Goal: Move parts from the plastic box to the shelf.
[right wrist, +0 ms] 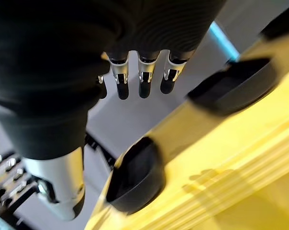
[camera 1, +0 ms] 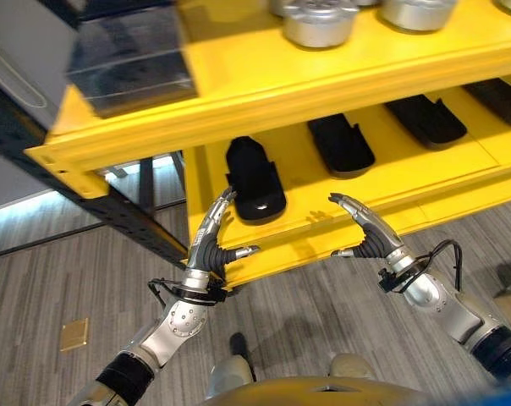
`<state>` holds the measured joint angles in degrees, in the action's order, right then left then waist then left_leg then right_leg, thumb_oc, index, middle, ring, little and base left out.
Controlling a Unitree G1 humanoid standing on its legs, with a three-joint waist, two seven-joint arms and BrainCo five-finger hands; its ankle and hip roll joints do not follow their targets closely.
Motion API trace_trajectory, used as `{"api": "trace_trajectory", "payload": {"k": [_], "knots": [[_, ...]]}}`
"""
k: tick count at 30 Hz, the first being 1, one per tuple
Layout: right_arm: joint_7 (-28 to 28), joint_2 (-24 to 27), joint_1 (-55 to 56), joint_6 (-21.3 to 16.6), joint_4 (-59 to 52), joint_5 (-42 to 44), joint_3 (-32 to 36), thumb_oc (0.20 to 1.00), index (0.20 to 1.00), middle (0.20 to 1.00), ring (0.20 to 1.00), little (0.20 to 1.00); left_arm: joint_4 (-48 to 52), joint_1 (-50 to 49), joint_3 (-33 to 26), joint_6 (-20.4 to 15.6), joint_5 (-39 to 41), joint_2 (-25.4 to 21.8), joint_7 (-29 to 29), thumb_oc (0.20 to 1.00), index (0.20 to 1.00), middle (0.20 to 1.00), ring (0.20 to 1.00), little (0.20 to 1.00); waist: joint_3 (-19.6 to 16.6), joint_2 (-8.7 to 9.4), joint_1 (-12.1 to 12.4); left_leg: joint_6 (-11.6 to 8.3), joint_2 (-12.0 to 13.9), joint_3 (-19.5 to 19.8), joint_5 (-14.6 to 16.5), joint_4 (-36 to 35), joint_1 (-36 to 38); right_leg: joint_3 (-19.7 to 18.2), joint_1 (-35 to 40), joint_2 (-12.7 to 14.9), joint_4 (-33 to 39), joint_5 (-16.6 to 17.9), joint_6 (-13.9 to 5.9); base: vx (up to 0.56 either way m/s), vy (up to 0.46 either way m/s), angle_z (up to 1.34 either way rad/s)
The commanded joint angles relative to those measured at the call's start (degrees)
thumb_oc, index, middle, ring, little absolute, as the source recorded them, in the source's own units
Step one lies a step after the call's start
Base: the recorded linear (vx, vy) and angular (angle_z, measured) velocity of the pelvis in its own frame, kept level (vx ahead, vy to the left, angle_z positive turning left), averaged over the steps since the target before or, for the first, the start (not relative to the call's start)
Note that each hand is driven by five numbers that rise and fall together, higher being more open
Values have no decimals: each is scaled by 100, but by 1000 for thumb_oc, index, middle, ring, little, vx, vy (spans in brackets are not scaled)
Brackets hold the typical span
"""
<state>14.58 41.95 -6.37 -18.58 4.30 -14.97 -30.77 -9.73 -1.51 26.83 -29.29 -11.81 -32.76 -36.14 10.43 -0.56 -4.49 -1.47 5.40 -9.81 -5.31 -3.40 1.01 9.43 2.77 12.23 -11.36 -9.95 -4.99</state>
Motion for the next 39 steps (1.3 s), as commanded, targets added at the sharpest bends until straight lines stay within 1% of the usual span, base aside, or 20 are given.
{"api": "trace_trajectory", "payload": {"k": [1, 3, 4, 6, 7, 8, 9, 10, 11, 16, 21, 22, 25, 26, 30, 31, 33, 36, 38, 39], "knots": [[-88, 1, -136, -268, -163, 64, 41, 1000, 1000, 1000, 1000, 1000, 434, -304, -222, -136, 57, -54, -35, 1000, 1000, 1000, 1000, 1000, 72, 12, 198, -228, 411, -47, 269, 423, 348, 45, -85, -187, 443, 967, -128, 39, 86, 12], [-133, -18, -125, -286, -161, 67, 10, 1000, 1000, 1000, 1000, 1000, 490, -451, -281, -139, 32, -117, -108, 1000, 1000, 1000, 1000, 1000, 84, 50, 258, -219, 395, -81, 264, 344, 403, 110, -30, -131, 545, 1037, -204, 13, 68, 8], [-175, -52, -129, -258, -181, 22, -67, 1000, 1000, 1000, 1000, 1000, 520, -580, -341, -189, -34, -185, -318, 1000, 1000, 1000, 1000, 1000, 112, 99, 361, -213, 393, -110, 262, 301, 399, 184, 5, -66, 627, 1086, -271, -3, 57, -2], [-178, -55, -140, -257, -176, 30, -80, 1000, 1000, 1000, 1000, 1000, 524, -589, -346, -208, -68, -197, -354, 1000, 1000, 1000, 1000, 1000, 116, 108, 372, -214, 393, -112, 259, 295, 397, 194, 13, -59, 642, 1092, -276, -5, 19, 0], [-208, -60, -240, -253, -70, 49, -211, 1000, 1000, 1000, 1000, 1000, 566, -630, -370, -222, -62, -246, -356, 1000, 1000, 1000, 1000, 1000, 144, 148, 493, -225, 400, -103, 231, 252, 374, 259, 56, -37, 712, 1110, -303, -14, 2, 6], [-205, -66, -249, -256, -61, 49, -218, 1000, 1000, 1000, 1000, 1000, 570, -632, -376, -220, -58, -249, -352, 1000, 1000, 1000, 1000, 1000, 147, 151, 488, -225, 399, -102, 229, 249, 377, 262, 60, -37, 717, 1113, -303, -33, -13, 5], [-202, -65, -322, -228, -3, 74, -297, 1000, 1000, 1000, 1000, 1000, 601, -642, -367, -239, -28, -286, -331, 1000, 1000, 1000, 1000, 1000, 174, 168, 563, -233, 402, -72, 212, 245, 342, 303, 72, -36, 727, 1105, -307, -24, -18, 11], [-191, -70, -333, -237, 7, 75, -309, 1000, 1000, 1000, 1000, 1000, 604, -645, -369, -241, -28, -291, -332, 1000, 1000, 1000, 1000, 1000, 178, 171, 565, -234, 402, -64, 211, 247, 335, 311, 74, -35, 727, 1103, -307, -97, -50, 17], [-173, -60, -525, -122, 123, 12, -480, 1000, 1000, 1000, 1000, 1000, 687, -607, -360, -319, -15, -339, -269, 1000, 1000, 1000, 1000, 1000, 269, 186, 707, -253, 415, -6, 181, 285, 211, 373, 37, -50, 688, 1062, -286, -76, -35, 23], [-221, -16, -736, -115, 325, -129, -692, 1000, 1000, 1000, 1000, 1000, 746, -493, -259, -366, -68, -391, -166, 1000, 1000, 1000, 1000, 1000, 390, 179, 804, -299, 459, 78, 132, 379, 45, 411, -21, -94, 622, 1006, -231, -83, -57, 11], [-385, 125, -771, -243, 376, -180, -818, 1000, 1000, 1000, 1000, 1000, 872, -494, -147, -262, -16, -458, 68, 1000, 1000, 1000, 1000, 1000, 405, 150, 820, -322, 482, 133, 92, 391, 55, 422, 32, -144, 603, 956, -186, -10, -31, 3], [-517, 212, -777, -317, 331, -238, -851, 1000, 1000, 1000, 1000, 1000, 871, -477, -79, -214, -154, -502, 115, 1000, 1000, 1000, 1000, 1000, 410, 133, 805, -336, 499, 146, 77, 403, 51, 408, 26, -161, 579, 937, -171, -11, -32, 2], [-581, 301, -837, -383, 339, -298, -961, 1000, 1000, 1000, 1000, 1000, 774, -427, 37, -201, -247, -560, 130, 1000, 1000, 1000, 1000, 1000, 433, 108, 790, -357, 515, 142, 57, 396, 41, 402, 11, -167, 577, 934, -165, -14, -1, 0], [-580, 329, -926, -367, 374, -336, -1056, 1000, 1000, 1000, 1000, 1000, 728, -357, 134, -212, -476, -607, 77, 1000, 1000, 1000, 1000, 1000, 455, 83, 780, -361, 523, 139, 37, 379, 38, 396, 2, -168, 582, 937, -163, -38, 0, -1], [-574, 343, -1089, -334, 479, -345, -1192, 1000, 1000, 1000, 1000, 1000, 669, -257, 298, -159, -772, -681, 88, 1000, 1000, 1000, 1000, 1000, 478, 47, 763, -368, 528, 125, 20, 363, 33, 380, -5, -167, 604, 945, -167, -12, 10, -1], [-591, 382, -1294, -262, 632, -352, -1353, 1000, 1000, 1000, 1000, 1000, 563, -201, 524, -140, -1201, -872, 62, 1000, 1000, 1000, 1000, 1000, 500, -20, 728, -379, 527, 111, -6, 339, 39, 364, -20, -160, 621, 959, -177, -1, 77, -3], [-591, 408, -1469, -262, 890, -415, -1492, 1000, 1000, 1000, 1000, 1000, 372, -216, 737, 5, -1090, -1015, -154, 1000, 1000, 1000, 1000, 1000, 497, -107, 683, -383, 516, 75, -13, 331, 66, 339, -14, -151, 640, 965, -185, 28, 102, -5], [-534, 407, -1494, -255, 977, -512, -1532, 1000, 1000, 1000, 1000, 1000, 276, -229, 748, -23, -1103, -1033, -370, 1000, 1000, 1000, 1000, 1000, 508, -147, 677, -366, 506, 66, 2, 349, 73, 340, -15, -146, 605, 937, -171, 22, 47, -1], [-447, 371, -1522, -182, 1081, -716, -1520, 1000, 1000, 1000, 1000, 1000, 252, -235, 780, -40, -1405, -1059, -597, 849, 849, 849, 849, 849, 537, -185, 702, -350, 484, 86, 18, 385, 53, 341, -23, -129, 571, 924, -157, 7, 19, 0], [-379, 330, -1582, -161, 1214, -741, -1519, 1000, 1000, 1000, 1000, 1000, 185, -308, 765, -10, -1388, -1060, -536, 1000, 1000, 1000, 1000, 1000, 558, -208, 736, -349, 476, 121, 5, 358, 70, 352, 0, -129, 569, 920, -157, 39, 20, 2]]}}
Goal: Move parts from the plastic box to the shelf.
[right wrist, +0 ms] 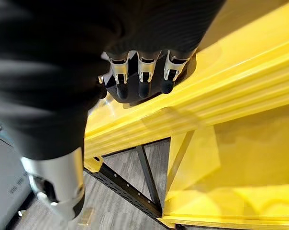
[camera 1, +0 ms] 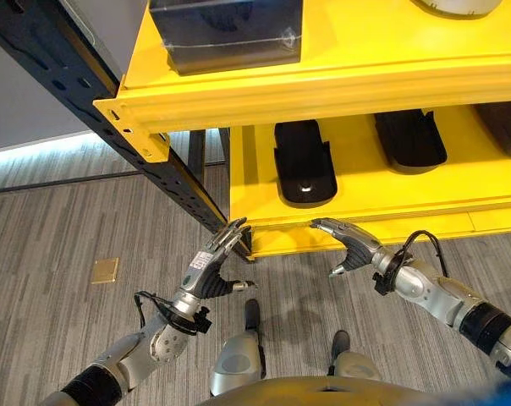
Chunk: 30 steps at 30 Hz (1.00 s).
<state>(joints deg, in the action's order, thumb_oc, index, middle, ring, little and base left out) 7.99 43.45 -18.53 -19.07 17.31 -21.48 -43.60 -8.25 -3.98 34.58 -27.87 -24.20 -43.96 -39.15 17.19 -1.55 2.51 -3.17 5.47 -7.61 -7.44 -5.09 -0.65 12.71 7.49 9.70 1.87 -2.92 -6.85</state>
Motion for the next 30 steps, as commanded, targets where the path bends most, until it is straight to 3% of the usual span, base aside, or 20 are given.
{"api": "trace_trajectory", "payload": {"k": [1, 11, 30], "knots": [[345, 165, -416, -58, -45, -126, -238, 1000, 1000, 1000, 1000, 1000, -28, -126, -23, -137, -189, 56, -207, 1000, 1000, 1000, 1000, 1000, -107, -122, 59, -179, 459, -81, 208, 499, 242, 30, -460, 125, -743, 216, 24, 39, 27, 4], [321, 136, -753, 72, 218, -212, -143, 1000, 1000, 1000, 1000, 1000, -941, -507, 52, -71, -556, 299, -832, 1000, 1000, 1000, 1000, 1000, 30, -256, 102, -180, 427, -71, 165, 509, 178, 61, -548, 189, -843, 188, 53, 4, 31, 0], [379, -301, -1221, 332, 820, -713, -108, 1000, 1000, 1000, 1000, 1000, -1838, -504, 84, 251, -57, 805, -558, 1000, 1000, 1000, 1000, 1000, 405, -395, 273, -177, 394, 77, 91, 679, -55, 155, -756, 225, -1119, 131, 118, 5, 0, 0]]}}
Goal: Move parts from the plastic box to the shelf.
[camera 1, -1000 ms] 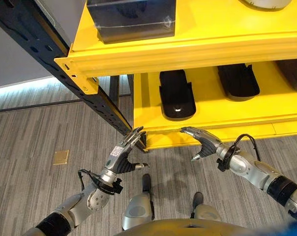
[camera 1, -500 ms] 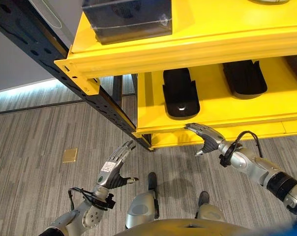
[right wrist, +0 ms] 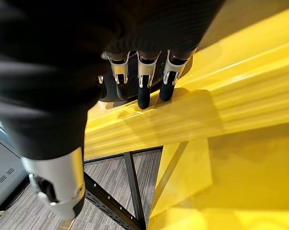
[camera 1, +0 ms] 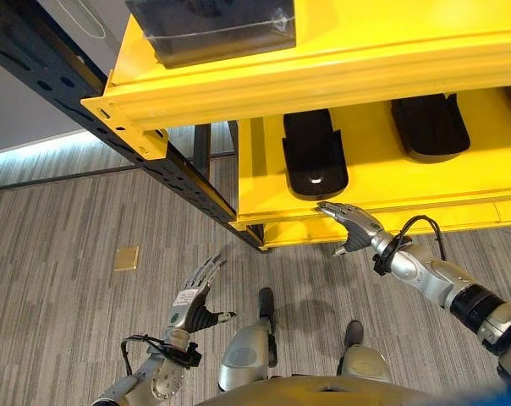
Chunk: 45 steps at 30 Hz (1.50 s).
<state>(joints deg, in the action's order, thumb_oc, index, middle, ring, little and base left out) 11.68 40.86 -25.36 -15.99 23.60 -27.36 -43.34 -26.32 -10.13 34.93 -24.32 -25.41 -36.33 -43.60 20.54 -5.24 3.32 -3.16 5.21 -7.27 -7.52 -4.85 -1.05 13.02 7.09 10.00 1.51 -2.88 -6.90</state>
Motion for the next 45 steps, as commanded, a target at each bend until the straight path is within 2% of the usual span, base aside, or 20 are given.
{"api": "trace_trajectory", "payload": {"k": [1, 23, 45], "knots": [[71, -78, -616, 29, 322, -191, -181, 1000, 1000, 1000, 1000, 1000, -87, 147, 66, -93, 29, 69, -97, 1000, 1000, 1000, 1000, 1000, 105, -38, 221, -178, 419, 56, 90, 671, -43, 136, -737, 199, -1110, 120, 133, 0, 0, 0], [234, -204, -1357, 141, 1344, -505, -339, 1000, 1000, 1000, 1000, 1000, -258, 566, 179, -52, -5, 57, 0, 1000, 1000, 1000, 1000, 1000, 459, -99, 402, -183, 418, 102, 61, 879, -331, 201, -985, 225, -1394, 78, 170, 0, -3, 2], [370, -203, -1772, 320, 1862, -569, -159, 1000, 1000, 1000, 1000, 1000, -351, 796, 231, -4, 45, 61, 125, 1000, 1000, 1000, 1000, 1000, 577, -89, 397, -203, 463, 77, 59, 979, -373, 118, -1073, 234, -1528, 69, 169, 1, -1, 0]]}}
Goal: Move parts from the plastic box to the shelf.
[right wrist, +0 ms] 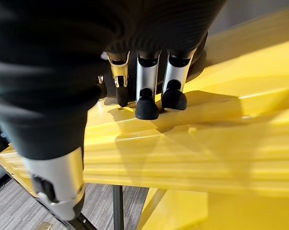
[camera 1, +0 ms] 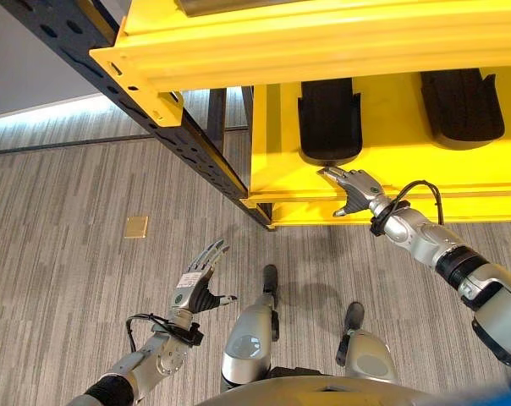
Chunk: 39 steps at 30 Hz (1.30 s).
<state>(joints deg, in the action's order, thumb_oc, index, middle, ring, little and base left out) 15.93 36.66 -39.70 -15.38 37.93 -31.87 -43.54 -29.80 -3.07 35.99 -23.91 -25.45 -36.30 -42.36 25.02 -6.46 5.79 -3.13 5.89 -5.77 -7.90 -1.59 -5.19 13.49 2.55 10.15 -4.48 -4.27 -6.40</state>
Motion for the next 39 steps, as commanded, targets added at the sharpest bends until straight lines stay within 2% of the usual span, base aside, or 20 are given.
{"api": "trace_trajectory", "payload": {"k": [1, 19, 26, 28, 29, 30, 33, 34, 37, 38, 39], "knots": [[-53, 216, -339, 259, 429, -118, -139, 1000, 1000, 1000, 1000, 1000, -4, 91, 126, -46, 49, 58, 1, 1000, 1000, 1000, 1000, 1000, 130, 32, 150, -206, 394, -73, 97, 653, 40, 71, -620, 220, -931, 207, 119, 0, 0, 0], [-150, 250, -710, 293, 659, -263, -153, 1000, 1000, 1000, 1000, 1000, -45, 211, 98, -32, 44, 77, 32, 1000, 1000, 1000, 1000, 1000, 170, 21, 172, -227, 417, -79, 92, 680, 2, 31, -693, 230, -1014, 191, 120, 0, 0, 0], [-298, 220, -657, 164, 563, 184, -131, 1000, 1000, 1000, 1000, 1000, -70, 196, 2, -31, 156, 114, -147, 1000, 1000, 1000, 1000, 1000, 186, 42, 146, -233, 413, -99, 96, 669, -21, 13, -725, 222, -997, 195, 117, 0, 0, 0], [-413, 233, -444, 101, 343, 399, -101, 1000, 1000, 1000, 1000, 1000, -85, 114, -147, 56, 518, 166, -313, 1000, 1000, 1000, 1000, 1000, 176, 63, 122, -233, 413, -102, 101, 660, 2, 14, -713, 220, -1001, 184, 123, 0, 0, 0], [-432, 214, -174, 88, 77, 573, -83, 1000, 1000, 1000, 1000, 1000, -153, 29, -372, 23, 1005, 249, -228, 1000, 1000, 1000, 1000, 1000, 161, 96, 96, -231, 416, -104, 105, 658, 20, 4, -700, 217, -996, 180, 129, 0, 0, 0], [-436, 207, -90, 117, -26, 607, -64, 1000, 1000, 1000, 1000, 1000, -165, -4, -442, 11, 1106, 270, -183, 1000, 1000, 1000, 1000, 1000, 154, 108, 88, -232, 415, -102, 105, 658, 24, 5, -694, 218, -993, 178, 130, 0, 0, 0], [-705, 172, 467, 194, -690, 934, 106, 1000, 1000, 1000, 1000, 1000, -218, -237, -965, -139, 1715, 463, 159, 1000, 1000, 1000, 1000, 1000, 117, 172, 38, -233, 419, -91, 94, 637, 62, -29, -660, 197, -952, 194, 134, 0, 0, 0], [-793, 144, 861, 208, -1102, 1123, 239, 1000, 1000, 1000, 1000, 1000, -204, -407, -1257, -247, 2237, 608, 574, 1000, 1000, 1000, 1000, 1000, 83, 211, 2, -237, 427, -82, 79, 601, 104, -44, -619, 180, -905, 209, 134, 0, 0, 0], [-910, 224, 1496, 145, -1719, 1669, 466, 1000, 1000, 1000, 1000, 1000, -96, -670, -1549, -429, 2744, 755, 1216, 1000, 1000, 1000, 1000, 1000, -5, 262, -59, -233, 432, -88, 55, 511, 197, -52, -541, 160, -817, 237, 117, -1, 4, 2], [-917, 250, 2105, 55, -2244, 2349, 778, 1000, 1000, 1000, 1000, 1000, 10, -891, -1765, -541, 3884, 978, 2351, 1000, 1000, 1000, 1000, 1000, -82, 322, -148, -237, 419, -117, 60, 453, 297, -82, -456, 158, -759, 245, 89, -9, 15, 3], [-962, 243, 2322, 51, -2441, 2524, 914, 1000, 1000, 1000, 1000, 1000, 49, -965, -1838, -542, 4268, 1086, 2829, 1000, 1000, 1000, 1000, 1000, -137, 328, -168, -233, 427, -128, 39, 417, 307, -90, -441, 138, -696, 291, 88, -4, 22, 5]]}}
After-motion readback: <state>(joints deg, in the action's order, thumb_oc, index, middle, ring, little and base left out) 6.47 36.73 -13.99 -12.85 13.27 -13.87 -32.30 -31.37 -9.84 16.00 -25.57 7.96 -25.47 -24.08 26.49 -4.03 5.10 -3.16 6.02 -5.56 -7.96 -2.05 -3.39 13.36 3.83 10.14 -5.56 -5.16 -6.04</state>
